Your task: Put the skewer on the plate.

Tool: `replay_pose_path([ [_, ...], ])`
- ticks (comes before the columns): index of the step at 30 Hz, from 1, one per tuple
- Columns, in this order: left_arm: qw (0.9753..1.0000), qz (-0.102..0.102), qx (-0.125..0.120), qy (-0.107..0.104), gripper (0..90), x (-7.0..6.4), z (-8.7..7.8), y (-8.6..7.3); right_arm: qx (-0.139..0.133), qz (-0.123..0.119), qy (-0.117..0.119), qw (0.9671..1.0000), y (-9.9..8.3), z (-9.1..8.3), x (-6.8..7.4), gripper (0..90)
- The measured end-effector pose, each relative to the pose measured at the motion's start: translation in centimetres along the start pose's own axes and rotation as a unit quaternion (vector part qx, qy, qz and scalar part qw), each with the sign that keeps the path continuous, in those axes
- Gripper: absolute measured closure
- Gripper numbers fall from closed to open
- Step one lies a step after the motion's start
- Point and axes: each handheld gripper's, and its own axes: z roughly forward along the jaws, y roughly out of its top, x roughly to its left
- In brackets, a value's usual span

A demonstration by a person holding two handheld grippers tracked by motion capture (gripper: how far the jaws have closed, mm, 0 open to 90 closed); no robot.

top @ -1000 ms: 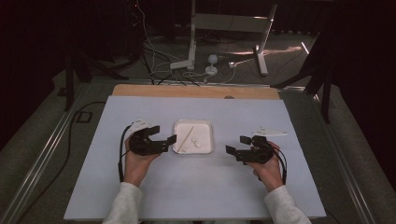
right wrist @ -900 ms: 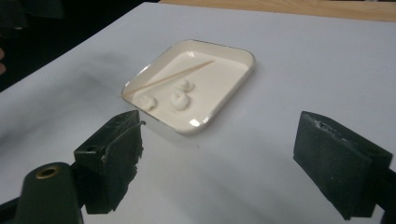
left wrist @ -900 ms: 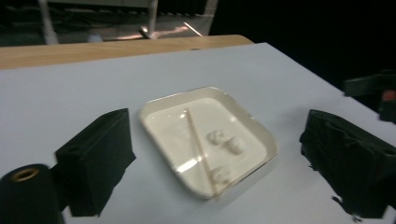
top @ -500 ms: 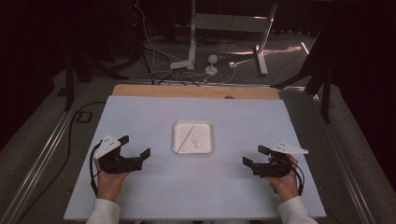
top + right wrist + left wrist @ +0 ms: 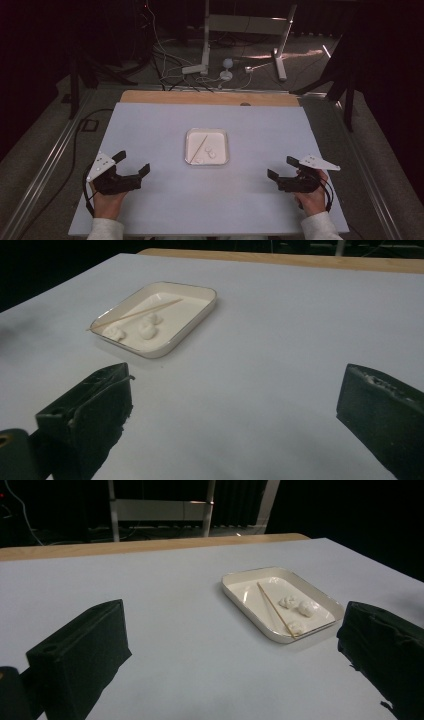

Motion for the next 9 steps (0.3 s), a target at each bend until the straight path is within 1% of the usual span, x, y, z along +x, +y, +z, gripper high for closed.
replay_pose_path([
  [2, 1.0000, 0.002, -0.001, 0.003, 0.4, 0.00, -0.07, -0.04, 0.000, -0.001, -0.005, 1.0000, -0.13, -0.10, -0.02, 0.0],
  [4, 1.0000, -0.002, -0.004, 0.004, 0.5, 0.02, -0.10, -0.06, 0.001, -0.004, -0.011, 0.9999, -0.24, -0.19, -0.08, 0.0],
  [6, 1.0000, -0.001, -0.002, 0.005, 0.4, 0.05, -0.04, -0.12, 0.001, -0.008, -0.016, 0.9998, -0.35, -0.18, -0.27, 0.0],
  [9, 1.0000, 0.000, 0.004, 0.007, 0.4, 0.16, 0.07, -0.34, 0.003, -0.001, -0.023, 0.9997, -0.55, -0.16, -0.65, 0.0],
])
